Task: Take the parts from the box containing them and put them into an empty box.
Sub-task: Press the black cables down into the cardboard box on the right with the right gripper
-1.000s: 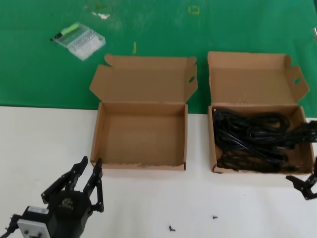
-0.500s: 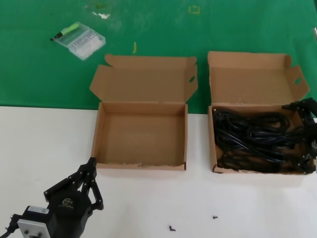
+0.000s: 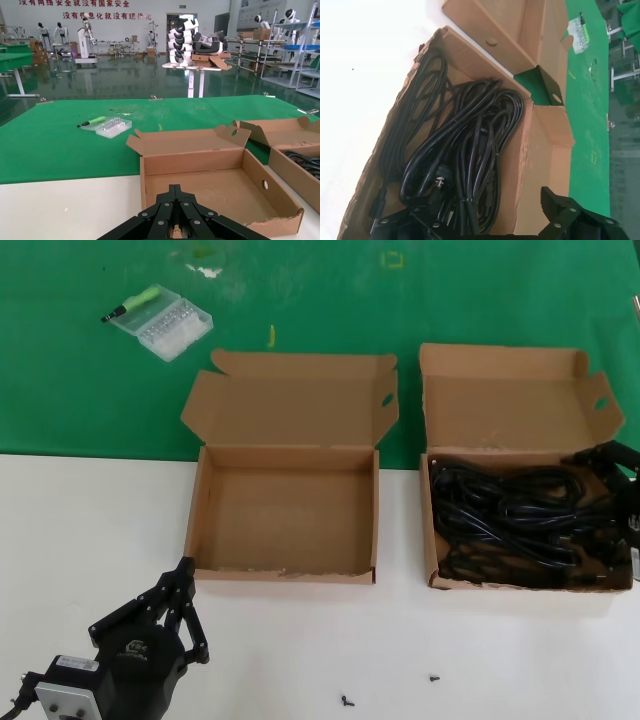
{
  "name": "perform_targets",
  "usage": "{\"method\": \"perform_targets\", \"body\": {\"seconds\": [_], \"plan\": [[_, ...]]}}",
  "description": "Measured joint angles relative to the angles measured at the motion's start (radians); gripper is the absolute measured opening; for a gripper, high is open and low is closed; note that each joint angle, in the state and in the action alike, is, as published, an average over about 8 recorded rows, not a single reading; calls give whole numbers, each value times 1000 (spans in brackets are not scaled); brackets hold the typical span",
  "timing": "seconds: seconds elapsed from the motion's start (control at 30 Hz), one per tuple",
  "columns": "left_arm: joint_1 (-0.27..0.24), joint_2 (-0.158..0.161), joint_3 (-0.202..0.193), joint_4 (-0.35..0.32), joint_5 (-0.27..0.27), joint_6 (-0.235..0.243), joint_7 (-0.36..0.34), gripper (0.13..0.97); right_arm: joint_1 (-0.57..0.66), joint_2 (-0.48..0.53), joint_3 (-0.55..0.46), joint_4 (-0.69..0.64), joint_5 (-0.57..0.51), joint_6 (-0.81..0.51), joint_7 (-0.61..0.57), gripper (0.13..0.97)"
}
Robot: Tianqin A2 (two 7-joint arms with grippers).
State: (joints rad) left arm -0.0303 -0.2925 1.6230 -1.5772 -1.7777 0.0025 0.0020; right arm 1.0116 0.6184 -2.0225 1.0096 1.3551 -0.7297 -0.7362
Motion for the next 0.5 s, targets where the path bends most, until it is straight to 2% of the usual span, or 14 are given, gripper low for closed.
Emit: {"method": "perform_targets", "body": {"seconds": [0.23,0.37,0.5], "plan": [[0,0,0,0,0,0,0,149,0,4,-5,-16,-2,2,-8,616],[0,0,0,0,0,0,0,149,-6,6,-6,-19,-1,6,-11,616],[0,0,0,0,0,0,0,149,-11,7,-7,-11,-4,10,-5,509]]}}
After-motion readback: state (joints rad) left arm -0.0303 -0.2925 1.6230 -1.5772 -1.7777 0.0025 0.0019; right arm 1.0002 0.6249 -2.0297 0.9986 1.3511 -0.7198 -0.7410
